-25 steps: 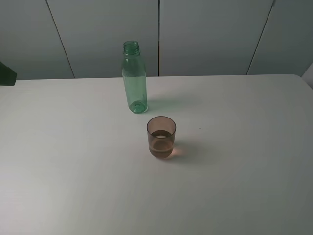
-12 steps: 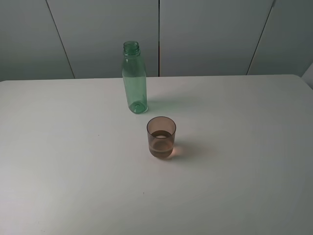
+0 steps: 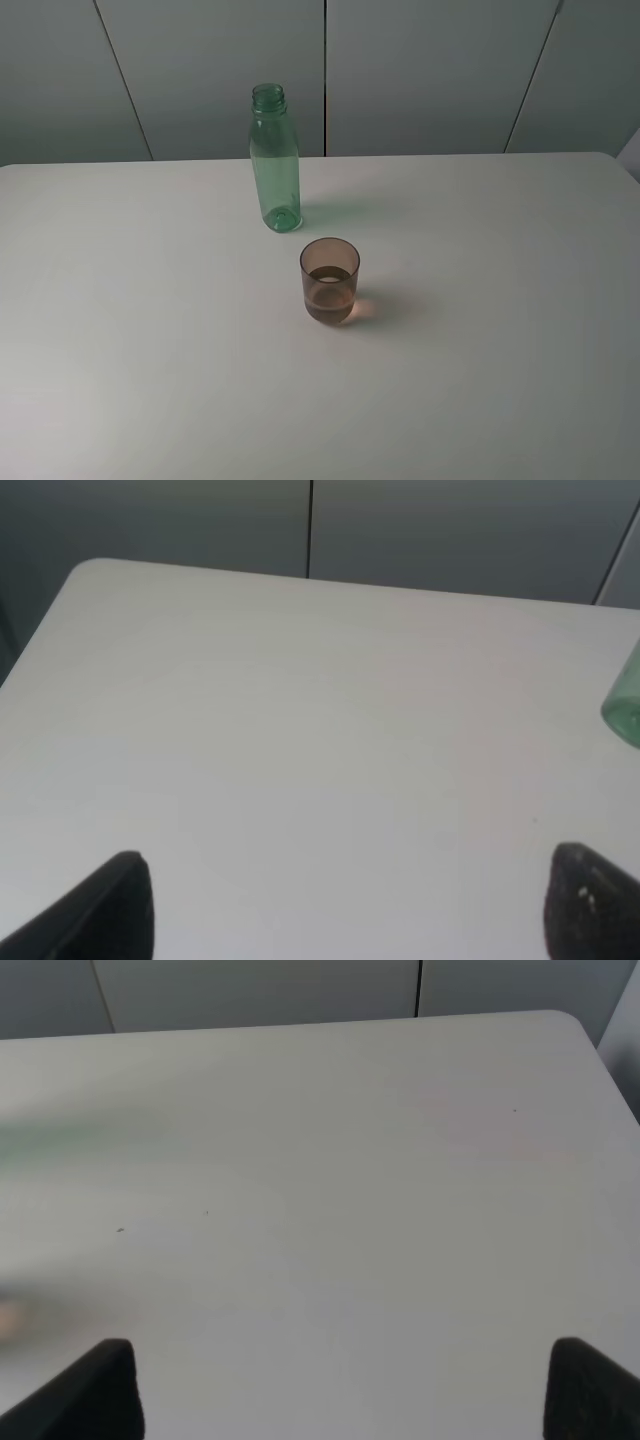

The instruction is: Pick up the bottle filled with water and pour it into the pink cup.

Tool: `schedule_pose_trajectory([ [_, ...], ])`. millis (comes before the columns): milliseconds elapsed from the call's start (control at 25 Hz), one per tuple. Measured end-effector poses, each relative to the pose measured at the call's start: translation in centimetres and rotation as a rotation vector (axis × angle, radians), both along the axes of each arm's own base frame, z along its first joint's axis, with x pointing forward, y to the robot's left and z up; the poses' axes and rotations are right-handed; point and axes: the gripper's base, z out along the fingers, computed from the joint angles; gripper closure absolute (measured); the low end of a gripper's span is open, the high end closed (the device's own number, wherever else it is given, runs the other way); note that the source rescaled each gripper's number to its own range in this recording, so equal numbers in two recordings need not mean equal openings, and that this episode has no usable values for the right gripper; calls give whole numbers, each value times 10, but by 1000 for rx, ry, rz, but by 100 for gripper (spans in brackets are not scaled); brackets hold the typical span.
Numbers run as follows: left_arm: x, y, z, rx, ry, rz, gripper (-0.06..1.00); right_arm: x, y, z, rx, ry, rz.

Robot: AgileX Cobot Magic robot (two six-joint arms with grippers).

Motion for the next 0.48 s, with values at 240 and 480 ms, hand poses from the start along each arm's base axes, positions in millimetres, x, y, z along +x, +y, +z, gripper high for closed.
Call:
schedule_pose_trajectory([
  [240, -11, -4, -12, 39, 57, -53, -6, 0, 0, 0, 0, 0, 0],
  [480, -11, -7, -12, 57, 49, -94, -6, 0, 0, 0, 0, 0, 0],
])
